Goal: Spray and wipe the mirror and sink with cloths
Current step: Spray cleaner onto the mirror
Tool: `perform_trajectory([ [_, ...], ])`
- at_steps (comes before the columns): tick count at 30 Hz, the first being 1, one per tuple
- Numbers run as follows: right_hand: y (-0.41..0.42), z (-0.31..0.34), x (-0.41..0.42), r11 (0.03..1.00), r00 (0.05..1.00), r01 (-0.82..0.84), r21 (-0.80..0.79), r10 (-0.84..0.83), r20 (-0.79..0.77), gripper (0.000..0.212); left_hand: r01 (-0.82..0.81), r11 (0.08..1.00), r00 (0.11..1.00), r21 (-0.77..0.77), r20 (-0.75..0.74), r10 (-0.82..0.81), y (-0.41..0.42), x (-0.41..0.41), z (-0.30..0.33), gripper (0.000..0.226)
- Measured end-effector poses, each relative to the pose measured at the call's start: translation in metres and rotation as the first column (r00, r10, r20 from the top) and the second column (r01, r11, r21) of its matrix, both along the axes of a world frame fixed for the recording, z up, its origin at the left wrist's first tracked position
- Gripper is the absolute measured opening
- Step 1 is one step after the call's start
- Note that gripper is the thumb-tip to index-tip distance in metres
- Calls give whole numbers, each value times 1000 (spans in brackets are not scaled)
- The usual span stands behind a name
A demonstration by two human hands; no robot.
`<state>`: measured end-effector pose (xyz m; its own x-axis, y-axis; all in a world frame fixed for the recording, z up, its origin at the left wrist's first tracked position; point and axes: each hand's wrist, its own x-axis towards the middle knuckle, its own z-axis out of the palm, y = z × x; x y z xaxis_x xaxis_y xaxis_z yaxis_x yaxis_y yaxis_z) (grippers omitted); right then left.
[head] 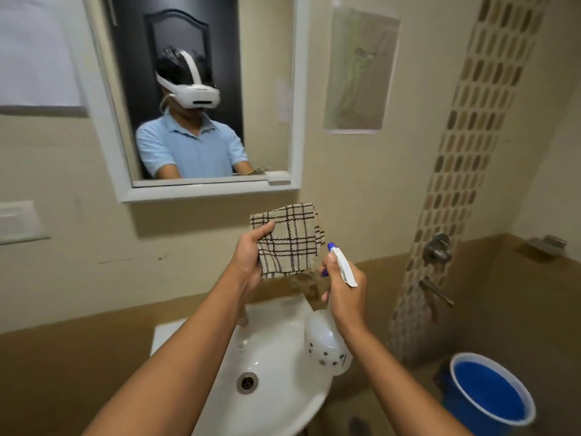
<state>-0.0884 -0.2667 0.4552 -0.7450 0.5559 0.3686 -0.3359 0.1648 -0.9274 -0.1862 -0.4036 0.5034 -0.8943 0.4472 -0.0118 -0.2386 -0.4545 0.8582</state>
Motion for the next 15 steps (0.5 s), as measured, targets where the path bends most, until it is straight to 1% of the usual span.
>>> perform_trajectory([
  [3, -34, 14, -9, 998, 998, -65, 28, 65, -12, 43, -71, 997, 996, 42, -47, 73, -37, -1, 23, 36],
  [6, -63, 33, -15, 988, 989, -138, 66, 141, -44, 50, -139, 987, 985, 77, -90, 146, -69, -1, 47, 36],
  [10, -90, 61, -23, 969, 973, -183, 168, 202, -109, 57, -216, 971, 962, 106, -147, 230, -99, -1, 77, 33],
  [13, -104, 84, -34, 956, 964, -198, 217, 230, -134, 52, -269, 955, 940, 125, -184, 288, -112, -3, 99, 34],
  [15, -111, 101, -42, 947, 958, -202, 251, 244, -150, 45, -306, 944, 924, 127, -200, 326, -116, -4, 115, 36],
])
